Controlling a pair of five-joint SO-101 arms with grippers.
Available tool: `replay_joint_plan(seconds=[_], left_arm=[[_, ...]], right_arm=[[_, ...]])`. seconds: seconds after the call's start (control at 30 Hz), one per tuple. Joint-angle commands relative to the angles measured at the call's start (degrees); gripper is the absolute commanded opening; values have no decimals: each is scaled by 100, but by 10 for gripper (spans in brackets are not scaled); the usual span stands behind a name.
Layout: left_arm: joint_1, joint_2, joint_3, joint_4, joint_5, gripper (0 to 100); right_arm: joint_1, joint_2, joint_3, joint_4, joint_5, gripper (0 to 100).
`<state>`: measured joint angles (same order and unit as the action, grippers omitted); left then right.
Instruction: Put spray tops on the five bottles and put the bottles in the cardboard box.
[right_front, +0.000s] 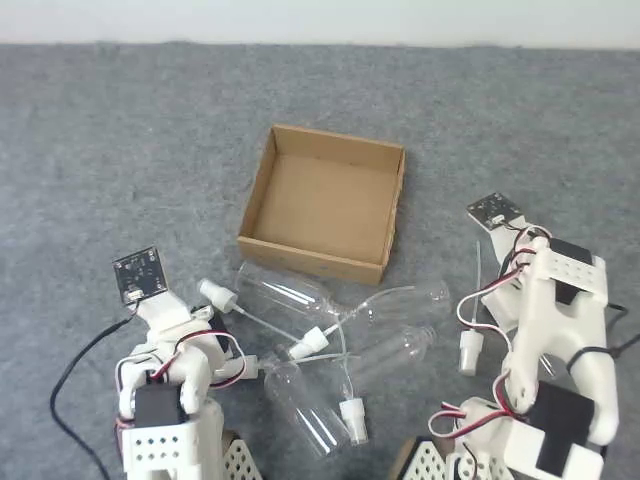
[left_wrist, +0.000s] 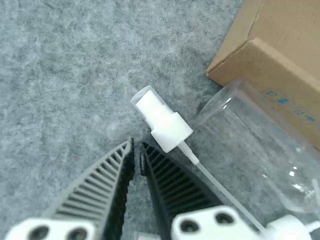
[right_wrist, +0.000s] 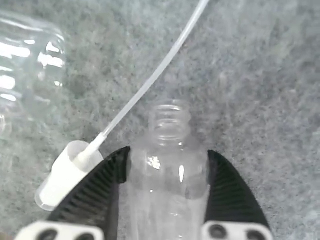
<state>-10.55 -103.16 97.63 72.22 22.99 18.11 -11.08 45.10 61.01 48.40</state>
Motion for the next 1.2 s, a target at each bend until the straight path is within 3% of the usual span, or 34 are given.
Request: replay_joint_plan(seconds=[0.0,0.27,0.57,0.9,1.17], left_arm=[[0,-97,-110,9,-44,12],[0,-97,-110,9,-44,12],[0,-97,-110,9,-44,12],[0,-97,-110,9,-44,12],[0,-97,-110,9,-44,12]], right_arm=[[57,-110,-88,57,114,43],[66,-127,-862,1042,97,33],[13,-171,-2365,3240,-308,7],[-127,-2167,-2523,4154,-774,7],[-286,-3521,-2532,4136,-1960,8]])
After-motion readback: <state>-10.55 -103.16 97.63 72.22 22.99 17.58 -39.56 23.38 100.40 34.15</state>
